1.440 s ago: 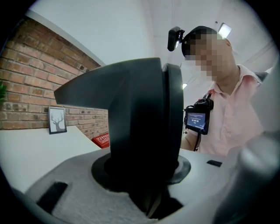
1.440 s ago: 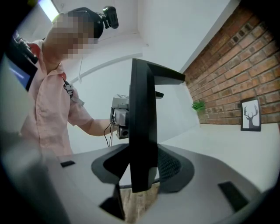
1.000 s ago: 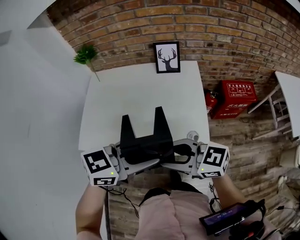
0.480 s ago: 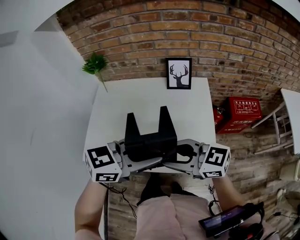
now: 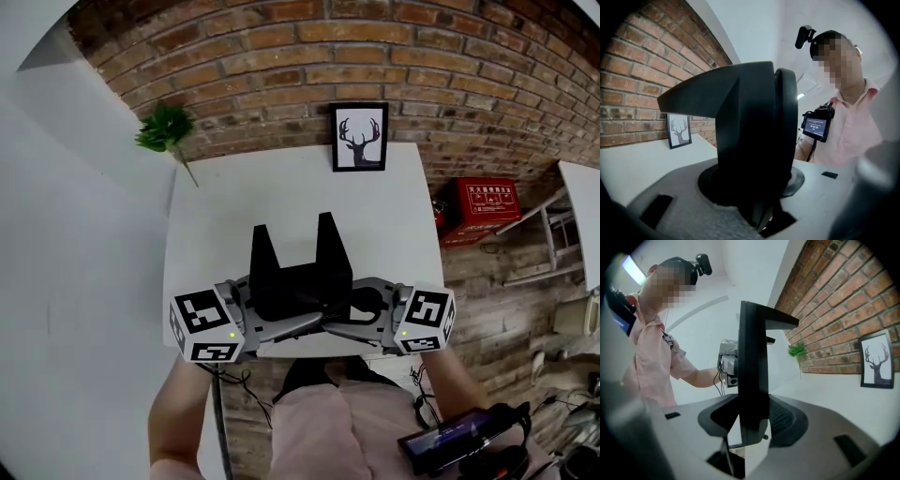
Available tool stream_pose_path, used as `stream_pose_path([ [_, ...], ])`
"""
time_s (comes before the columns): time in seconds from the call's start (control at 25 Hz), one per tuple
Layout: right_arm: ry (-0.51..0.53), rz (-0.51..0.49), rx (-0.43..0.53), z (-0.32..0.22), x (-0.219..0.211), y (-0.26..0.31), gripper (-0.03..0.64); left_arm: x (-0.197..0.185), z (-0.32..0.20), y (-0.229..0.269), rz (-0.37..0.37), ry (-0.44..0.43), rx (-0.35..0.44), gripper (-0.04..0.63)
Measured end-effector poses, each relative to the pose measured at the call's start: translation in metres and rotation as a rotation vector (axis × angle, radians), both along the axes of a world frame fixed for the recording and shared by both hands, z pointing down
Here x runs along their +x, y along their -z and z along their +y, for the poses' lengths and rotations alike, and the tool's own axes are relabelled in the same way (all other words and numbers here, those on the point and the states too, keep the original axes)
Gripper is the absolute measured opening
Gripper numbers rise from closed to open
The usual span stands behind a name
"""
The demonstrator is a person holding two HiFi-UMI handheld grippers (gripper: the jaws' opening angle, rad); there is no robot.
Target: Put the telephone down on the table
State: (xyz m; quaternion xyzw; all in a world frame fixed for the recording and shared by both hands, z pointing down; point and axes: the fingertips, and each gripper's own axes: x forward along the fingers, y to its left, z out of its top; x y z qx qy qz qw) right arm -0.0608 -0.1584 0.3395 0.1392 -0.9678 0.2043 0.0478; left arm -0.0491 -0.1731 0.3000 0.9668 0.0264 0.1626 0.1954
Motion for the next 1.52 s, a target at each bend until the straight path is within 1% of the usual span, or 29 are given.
stream_pose_path([
  [0.28,-0.034,0.017,-0.096,-0.021,-0.017,-0.033,0.186,-0.016,-0.024,-0.035,0.003,-0.031,-0.091,0.164],
  [0.48,-0.059,0.027,-0.162,-0.029,-0.024,-0.059,0.186,-0.023,-0.034,-0.062,0.008,-0.051,-0.155,0.164],
  [0.76,-0.092,0.030,-0.248,-0.036,-0.029,-0.097,0.189,-0.028,-0.044,-0.100,-0.003,-0.073,-0.239,0.164],
  [1.0,-0.116,0.026,-0.312,-0.041,-0.033,-0.123,0.190,-0.031,-0.051,-0.130,-0.013,-0.090,-0.317,0.164],
  [1.36,-0.158,0.022,-0.401,-0.050,-0.039,-0.151,0.192,-0.037,-0.063,-0.161,-0.024,-0.110,-0.420,0.166],
  [1.52,-0.167,0.022,-0.422,-0.054,-0.040,-0.159,0.193,-0.038,-0.067,-0.171,-0.024,-0.116,-0.453,0.165],
])
